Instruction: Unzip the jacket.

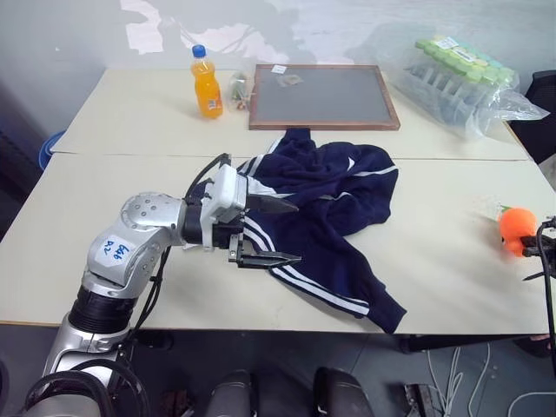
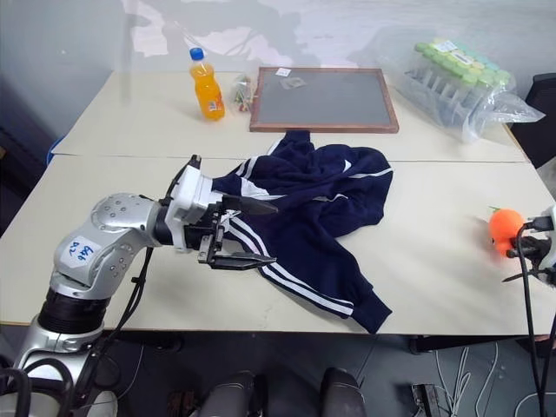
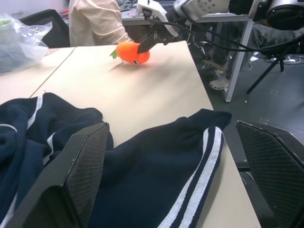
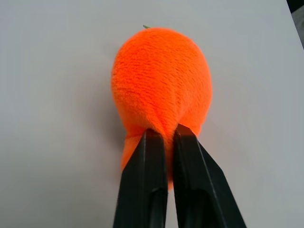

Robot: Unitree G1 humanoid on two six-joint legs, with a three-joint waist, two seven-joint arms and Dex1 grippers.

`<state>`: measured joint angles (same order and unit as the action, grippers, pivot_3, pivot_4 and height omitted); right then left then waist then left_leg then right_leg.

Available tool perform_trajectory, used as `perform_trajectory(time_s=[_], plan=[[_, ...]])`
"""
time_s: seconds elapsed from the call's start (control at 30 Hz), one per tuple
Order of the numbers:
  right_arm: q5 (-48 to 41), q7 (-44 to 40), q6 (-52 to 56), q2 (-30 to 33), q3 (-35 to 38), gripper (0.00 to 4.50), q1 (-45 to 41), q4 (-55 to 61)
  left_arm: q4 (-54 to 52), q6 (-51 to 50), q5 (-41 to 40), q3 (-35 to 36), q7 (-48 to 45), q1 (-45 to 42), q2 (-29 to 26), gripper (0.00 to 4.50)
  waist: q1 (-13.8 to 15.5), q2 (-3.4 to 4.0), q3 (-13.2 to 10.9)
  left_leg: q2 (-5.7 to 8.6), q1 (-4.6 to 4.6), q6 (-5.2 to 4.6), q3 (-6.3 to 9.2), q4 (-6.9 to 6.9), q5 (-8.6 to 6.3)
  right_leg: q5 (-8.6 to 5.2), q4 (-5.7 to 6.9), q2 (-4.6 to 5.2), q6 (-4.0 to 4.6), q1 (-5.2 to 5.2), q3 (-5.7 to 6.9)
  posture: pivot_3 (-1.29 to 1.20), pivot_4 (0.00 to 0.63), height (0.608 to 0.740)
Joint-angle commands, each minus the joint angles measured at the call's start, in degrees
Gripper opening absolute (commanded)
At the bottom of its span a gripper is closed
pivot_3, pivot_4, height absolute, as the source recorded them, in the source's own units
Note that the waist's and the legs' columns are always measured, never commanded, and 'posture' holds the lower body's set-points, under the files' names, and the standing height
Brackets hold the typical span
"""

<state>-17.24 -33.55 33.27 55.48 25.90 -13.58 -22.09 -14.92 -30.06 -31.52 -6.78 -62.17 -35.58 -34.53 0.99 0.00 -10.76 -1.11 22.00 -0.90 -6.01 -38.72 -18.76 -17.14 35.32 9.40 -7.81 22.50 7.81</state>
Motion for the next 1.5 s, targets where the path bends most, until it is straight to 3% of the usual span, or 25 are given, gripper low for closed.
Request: perform_trajectory(time_s=[0.03,0.3,0.37,0.5,0.63,0.77,0.9,1.07,1.43,1.5], plan=[[1.2,0.3,-2.4,0.4,0.1,1.48,-1.2,-0.8,-1.8,0.7,0.4,0.3,-0.3,0.5,-0.5,4.5,0.0,0.0,0.0,0.0,0.0,0.0,0.0,-0.02,0.0,0.0,0.01,0.0,0.0,0.0,-0.01,0.0,0.15,0.74],[0.3,-1.0,-2.2,2.5,1.5,4.0,-2.5,0.5,-2.6,0.9,0.7,1.1,-0.4,2.8,-2.5,4.5,0.1,0.0,0.0,-0.01,0.06,0.0,0.04,-0.11,0.0,0.0,0.02,0.0,0.0,0.0,0.0,0.0,0.15,0.74],[-0.1,-2.5,-2.1,3.9,1.7,4.44,-3.2,1.8,-2.5,1.5,1.2,1.2,-0.7,3.5,-3.5,4.5,0.2,0.0,0.0,-0.01,0.07,0.0,0.05,-0.14,0.0,0.0,0.02,0.0,0.0,0.0,0.01,0.0,0.15,0.74],[-2.4,-10.0,-2.3,7.3,1.1,4.44,-3.8,7.4,-1.0,3.4,3.5,2.9,-1.1,5.3,-7.3,4.5,0.2,0.06,0.0,-0.01,0.08,-0.01,0.06,-0.15,-0.01,0.0,0.02,0.0,0.0,0.02,0.01,0.0,0.15,0.74],[-4.8,-17.6,-2.6,10.0,-1.9,4.44,-4.9,15.9,4.9,11.5,11.0,4.7,-2.5,8.7,-14.3,4.5,-0.4,0.07,0.0,-0.07,0.08,0.0,0.05,-0.14,-0.02,0.0,0.01,-0.04,0.0,0.03,0.02,0.0,0.15,0.74],[-1.3,-23.2,-8.5,10.6,-11.3,4.44,-5.4,24.7,12.5,21.4,17.6,5.0,-2.5,8.9,-18.1,4.5,-0.9,0.06,0.0,-0.11,0.08,0.01,0.05,-0.14,-0.02,0.0,0.01,-0.07,0.0,0.05,0.05,0.0,0.15,0.74],[6.4,-25.4,-18.4,7.5,-23.5,4.44,-10.4,25.2,17.1,26.0,20.6,3.6,-1.5,5.5,-16.0,4.5,-0.4,0.05,0.0,-0.06,0.19,-0.06,0.07,-0.27,-0.07,0.0,0.06,-0.03,0.0,0.1,0.06,0.0,0.15,0.74],[16.9,-24.7,-30.6,0.7,-34.4,4.44,-18.7,15.6,20.5,30.0,24.3,-0.1,-1.8,1.9,-12.1,4.5,-0.2,0.05,0.0,-0.02,0.25,-0.09,0.06,-0.36,-0.1,0.0,0.12,0.01,0.0,0.13,0.07,0.0,0.15,0.74],[26.6,-20.8,-43.0,-12.8,-41.3,4.44,-32.6,-7.5,35.6,38.6,33.3,-5.0,2.5,-7.1,-4.0,4.5,-1.4,0.04,0.0,-0.03,0.28,-0.09,0.06,-0.37,-0.09,0.0,0.24,0.0,0.0,0.17,0.13,0.0,0.15,0.74],[27.8,-20.9,-44.0,-13.1,-41.5,3.86,-33.5,-9.8,38.1,40.3,33.8,-5.2,2.5,-8.0,-3.1,4.11,-1.4,0.04,0.0,-0.04,0.27,-0.08,0.07,-0.37,-0.09,0.0,0.25,0.0,0.0,0.18,0.13,0.0,0.15,0.74]])
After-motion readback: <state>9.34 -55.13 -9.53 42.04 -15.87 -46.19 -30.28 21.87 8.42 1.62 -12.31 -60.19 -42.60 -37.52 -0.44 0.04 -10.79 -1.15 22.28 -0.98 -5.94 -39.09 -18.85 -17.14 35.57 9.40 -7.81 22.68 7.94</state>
